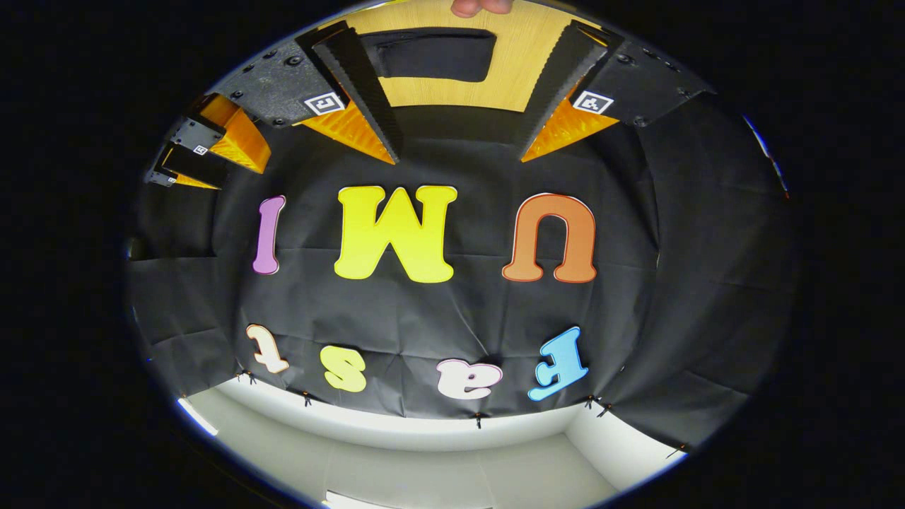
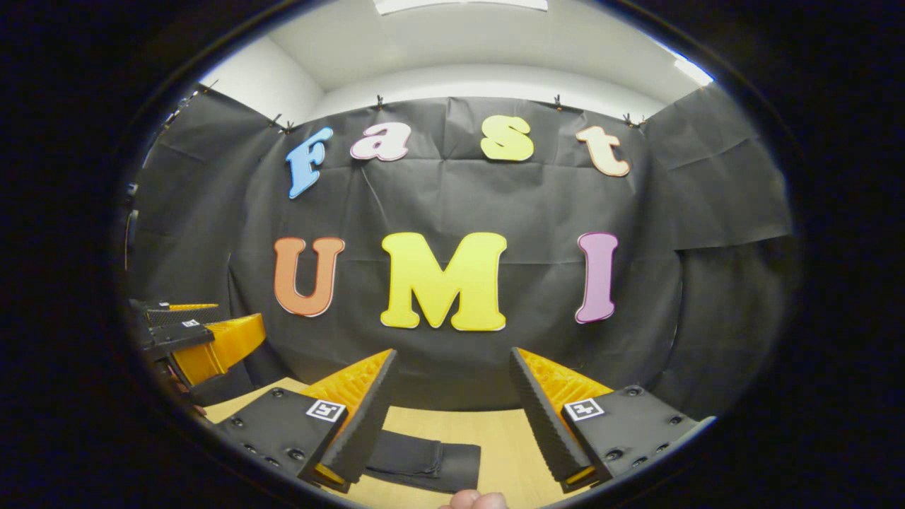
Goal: Grasp the waist and the cuffs of the jeans and fold them to make the two legs overlap; first hold the waist and fold one-third of the jeans toward the cuffs, then hold the cuffs and fold the remaining one-third in the same direction to finish folding.
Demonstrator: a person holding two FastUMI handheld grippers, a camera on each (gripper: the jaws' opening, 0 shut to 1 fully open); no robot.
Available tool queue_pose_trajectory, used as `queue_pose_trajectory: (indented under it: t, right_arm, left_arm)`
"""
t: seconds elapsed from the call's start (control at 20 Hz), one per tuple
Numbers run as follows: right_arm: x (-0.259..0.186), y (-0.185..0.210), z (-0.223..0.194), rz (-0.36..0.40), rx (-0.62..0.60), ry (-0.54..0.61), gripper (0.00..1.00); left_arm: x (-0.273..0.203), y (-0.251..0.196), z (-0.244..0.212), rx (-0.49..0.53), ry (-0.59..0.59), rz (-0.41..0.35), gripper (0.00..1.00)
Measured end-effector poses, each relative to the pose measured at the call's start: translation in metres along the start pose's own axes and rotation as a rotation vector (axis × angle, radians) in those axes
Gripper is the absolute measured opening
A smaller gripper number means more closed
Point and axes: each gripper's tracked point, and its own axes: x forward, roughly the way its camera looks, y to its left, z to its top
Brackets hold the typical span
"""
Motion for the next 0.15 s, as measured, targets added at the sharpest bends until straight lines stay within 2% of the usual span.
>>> queue_pose_trajectory:
  t: [0.15]
  right_arm:
    - [-0.0013,-0.0050,0.0004,-0.018,-0.002,0.005,0.94]
  left_arm:
    - [-0.0005,-0.0019,-0.0085,-0.001,0.014,-0.009,1.00]
